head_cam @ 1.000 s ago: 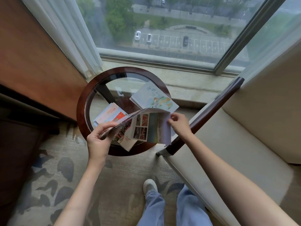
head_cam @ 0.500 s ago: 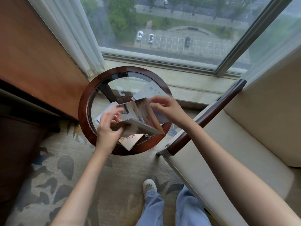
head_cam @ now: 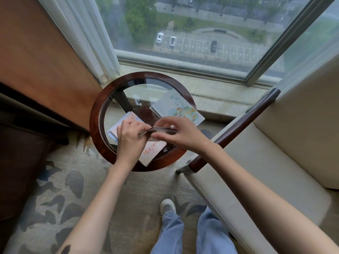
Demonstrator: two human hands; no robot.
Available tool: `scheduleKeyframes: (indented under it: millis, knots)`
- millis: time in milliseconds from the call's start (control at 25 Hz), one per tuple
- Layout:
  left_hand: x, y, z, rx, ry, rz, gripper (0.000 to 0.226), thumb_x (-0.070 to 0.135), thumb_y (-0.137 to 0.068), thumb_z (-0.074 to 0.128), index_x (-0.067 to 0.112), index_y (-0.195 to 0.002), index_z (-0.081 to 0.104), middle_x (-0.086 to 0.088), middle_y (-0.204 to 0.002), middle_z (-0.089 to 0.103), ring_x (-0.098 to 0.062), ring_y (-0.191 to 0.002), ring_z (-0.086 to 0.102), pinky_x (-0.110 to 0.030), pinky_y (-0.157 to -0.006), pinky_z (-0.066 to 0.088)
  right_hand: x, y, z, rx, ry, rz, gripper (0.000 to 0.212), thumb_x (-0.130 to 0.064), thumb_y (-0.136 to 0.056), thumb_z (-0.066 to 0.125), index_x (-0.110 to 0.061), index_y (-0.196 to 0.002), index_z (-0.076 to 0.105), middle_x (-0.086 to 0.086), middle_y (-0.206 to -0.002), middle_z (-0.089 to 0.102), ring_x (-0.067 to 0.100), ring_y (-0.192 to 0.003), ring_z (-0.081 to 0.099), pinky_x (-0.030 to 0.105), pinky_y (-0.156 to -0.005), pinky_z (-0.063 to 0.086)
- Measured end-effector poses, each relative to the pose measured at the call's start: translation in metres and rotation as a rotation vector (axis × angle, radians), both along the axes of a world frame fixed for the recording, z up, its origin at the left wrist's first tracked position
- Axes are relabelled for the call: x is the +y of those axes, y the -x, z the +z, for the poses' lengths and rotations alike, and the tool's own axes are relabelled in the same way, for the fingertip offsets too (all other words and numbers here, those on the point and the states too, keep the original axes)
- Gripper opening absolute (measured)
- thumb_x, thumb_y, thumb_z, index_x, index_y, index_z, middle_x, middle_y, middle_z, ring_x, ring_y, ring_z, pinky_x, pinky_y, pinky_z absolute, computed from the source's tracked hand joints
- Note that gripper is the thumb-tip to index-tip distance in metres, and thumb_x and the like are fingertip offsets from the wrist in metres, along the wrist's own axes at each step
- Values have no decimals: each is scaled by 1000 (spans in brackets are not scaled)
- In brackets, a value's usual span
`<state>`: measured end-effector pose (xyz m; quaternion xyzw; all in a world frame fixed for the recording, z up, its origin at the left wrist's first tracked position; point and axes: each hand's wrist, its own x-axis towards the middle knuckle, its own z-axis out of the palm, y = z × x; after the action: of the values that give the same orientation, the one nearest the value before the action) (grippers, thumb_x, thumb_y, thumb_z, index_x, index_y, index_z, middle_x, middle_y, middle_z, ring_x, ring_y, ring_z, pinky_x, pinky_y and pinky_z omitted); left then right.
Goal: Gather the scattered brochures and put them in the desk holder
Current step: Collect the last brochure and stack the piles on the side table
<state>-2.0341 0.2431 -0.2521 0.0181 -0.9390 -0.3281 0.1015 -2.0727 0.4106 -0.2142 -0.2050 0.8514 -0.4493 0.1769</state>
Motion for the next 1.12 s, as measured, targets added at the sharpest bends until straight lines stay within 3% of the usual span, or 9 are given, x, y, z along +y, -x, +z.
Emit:
scheduleKeyframes:
  millis: [120,280,440,640,720,880,960,1040,1120]
  knots:
    - [4,3,-4,-45,-84,-32,12,3,-79,64,9,-88,69,-6,-84,66,-31,-90,55,-40,-84,40,-6,7,4,315,-190,0,16,-29,-90,57,-22,-98,69,-4,-93,70,18,-86,63,34,-68,47]
    - [-1,-2,-14,-214,-343,42,14,21,-89,59,18,-99,68,-2,-90,70,-20,-87,62,-34,-76,48,2,23,7,299,-106,-189,17,-20,-91,57,-15,-100,70,1,-99,73,23,-95,66,32,-74,45]
    - [-19,-19,-34,-305,-323,55,16,26,-91,56,16,-90,68,-7,-84,67,-22,-82,59,-37,-70,46,16,46,11,198,38,-359,19,-31,-84,66,-13,-88,69,1,-84,71,21,-80,66,45,-73,53]
    - [-31,-27,-46,-303,-512,294,18,21,-94,52,11,-90,66,-1,-81,60,-14,-73,51,-20,-55,39,14,57,-20,3,-119,-237,30,-37,-79,70,-14,-97,61,-1,-91,64,16,-82,59,36,-69,49]
    - [-38,-31,-53,-337,-577,339,19,22,-94,50,12,-84,63,-3,-74,57,-16,-69,48,-26,-54,35,8,56,-38,-69,-145,-226,35,-27,-77,74,-11,-103,55,2,-95,59,15,-80,56,29,-64,50]
    - [-37,-46,-69,-339,-663,427,31,24,-95,49,12,-67,49,1,-57,39,-18,-62,35,-31,-54,25,-20,44,-64,-500,140,-429,56,-17,-79,72,-9,-124,41,8,-104,56,12,-77,60,22,-56,56]
    - [-28,-50,-80,-324,-760,542,34,24,-96,48,8,-66,46,0,-59,36,-16,-63,32,-31,-56,25,-33,33,-81,-627,112,-381,36,-18,-83,69,-8,-113,51,11,-98,61,10,-70,58,16,-50,51]
    - [-20,-44,-89,-314,-882,676,35,25,-96,46,15,-63,45,4,-60,38,-10,-61,34,-28,-57,28,-40,20,-97,-667,21,-232,13,-19,-84,68,-16,-92,58,1,-86,61,7,-68,55,15,-47,48]
    - [-16,-34,-97,-307,-917,758,36,24,-97,46,23,-61,43,9,-58,39,-1,-57,37,-20,-55,30,-41,12,-113,-683,-68,-154,16,-19,-84,68,-14,-98,62,5,-91,65,13,-75,59,21,-52,49]
